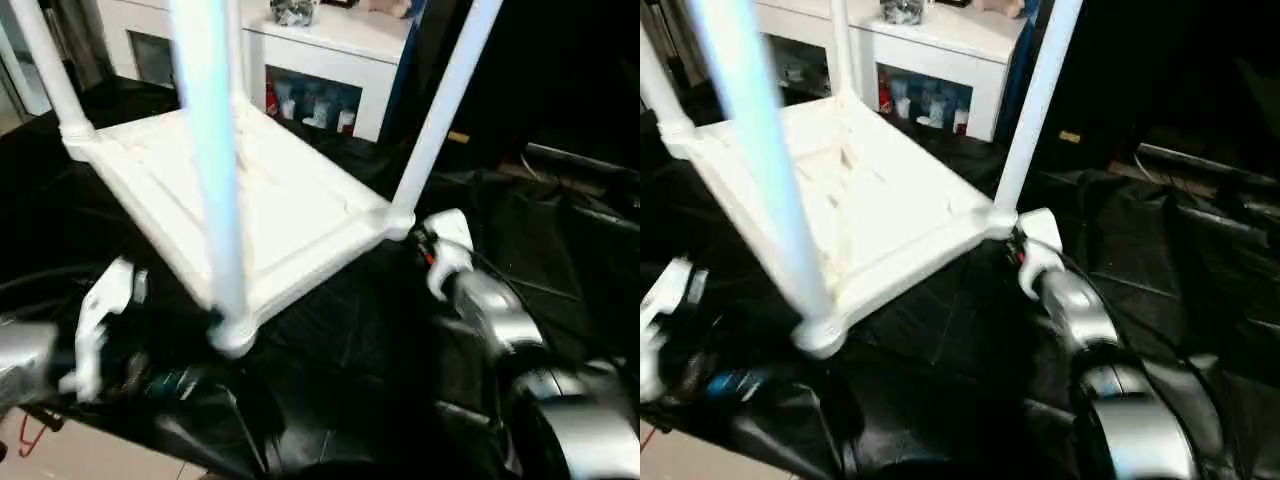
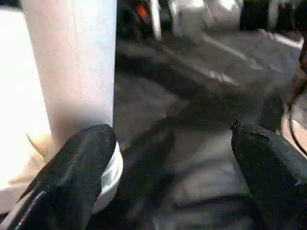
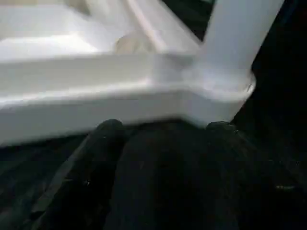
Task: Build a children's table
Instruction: Rotate table base
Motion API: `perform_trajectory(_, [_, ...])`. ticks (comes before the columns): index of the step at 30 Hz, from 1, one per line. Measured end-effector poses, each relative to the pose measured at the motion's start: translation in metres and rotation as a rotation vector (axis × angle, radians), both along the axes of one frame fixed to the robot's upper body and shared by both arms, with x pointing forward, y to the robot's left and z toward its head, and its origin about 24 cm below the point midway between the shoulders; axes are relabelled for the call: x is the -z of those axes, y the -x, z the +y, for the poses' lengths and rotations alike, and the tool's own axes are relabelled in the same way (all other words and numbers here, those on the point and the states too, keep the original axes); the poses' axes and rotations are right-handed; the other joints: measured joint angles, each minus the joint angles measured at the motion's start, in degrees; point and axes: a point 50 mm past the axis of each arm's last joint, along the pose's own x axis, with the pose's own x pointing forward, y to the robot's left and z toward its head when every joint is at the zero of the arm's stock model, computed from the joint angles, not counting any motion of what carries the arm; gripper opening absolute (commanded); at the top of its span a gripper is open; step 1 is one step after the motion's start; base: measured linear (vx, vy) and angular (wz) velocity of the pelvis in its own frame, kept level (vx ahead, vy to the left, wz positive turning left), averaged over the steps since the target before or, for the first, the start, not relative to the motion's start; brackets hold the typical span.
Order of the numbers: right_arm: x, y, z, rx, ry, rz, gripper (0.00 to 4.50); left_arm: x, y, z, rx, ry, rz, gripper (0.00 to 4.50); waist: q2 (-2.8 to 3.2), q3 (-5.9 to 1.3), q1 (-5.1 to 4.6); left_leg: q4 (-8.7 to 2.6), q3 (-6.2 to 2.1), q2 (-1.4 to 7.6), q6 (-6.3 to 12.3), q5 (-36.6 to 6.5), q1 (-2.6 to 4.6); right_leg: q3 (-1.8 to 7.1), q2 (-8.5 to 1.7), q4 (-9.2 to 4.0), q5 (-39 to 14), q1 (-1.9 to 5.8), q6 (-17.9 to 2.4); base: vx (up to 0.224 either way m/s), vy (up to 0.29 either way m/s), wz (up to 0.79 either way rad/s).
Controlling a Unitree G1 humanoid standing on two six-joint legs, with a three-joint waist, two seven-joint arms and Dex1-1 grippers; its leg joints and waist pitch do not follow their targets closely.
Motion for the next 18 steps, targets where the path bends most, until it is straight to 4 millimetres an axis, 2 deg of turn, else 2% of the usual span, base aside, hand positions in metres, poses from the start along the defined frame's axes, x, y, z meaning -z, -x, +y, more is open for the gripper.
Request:
perform_trajectory(5, [0.003, 0.004, 0.003, 0.000, 0.004, 0.000, 3.17, -0.002, -0.016, -0.019, 0.008, 0.093, -0.083, 4.48, 0.01, 0.00, 0.09, 0.00, -0.04, 0.00, -0.01, 0.00, 0.12, 0.00, 0.00, 0.09, 0.00, 0.00, 0.01, 0.000, 0.000, 0.00])
perform_trajectory(7, [0.004, 0.004, 0.005, 0.019, 0.010, 0.003, 3.17, 0.005, -0.026, -0.031, 0.006, 0.122, -0.095, 4.48, 0.01, -0.01, 0.17, 0.00, -0.05, 0.00, -0.01, 0.00, 0.12, 0.00, 0.00, 0.09, -0.01, 0.01, 0.02, 0.000, 0.000, 0.00])
perform_trajectory(11, [0.004, 0.004, 0.016, 0.007, -0.004, 0.007, 3.17, 0.015, -0.036, -0.044, -0.009, 0.108, -0.099, 4.48, -0.06, -0.05, 0.17, 0.00, -0.14, 0.01, 0.00, 0.01, 0.11, -0.03, 0.00, 0.10, -0.01, 0.01, 0.02, 0.000, 0.000, 0.00])
perform_trajectory(18, [0.004, 0.003, 0.026, -0.026, 0.013, 0.009, 3.17, 0.022, -0.049, -0.038, -0.103, 0.037, -0.105, 4.48, -0.08, -0.07, 0.11, 0.00, -0.16, 0.01, -0.01, 0.00, 0.12, -0.06, 0.00, 0.10, -0.01, 0.03, 0.02, 0.000, 0.000, 0.00])
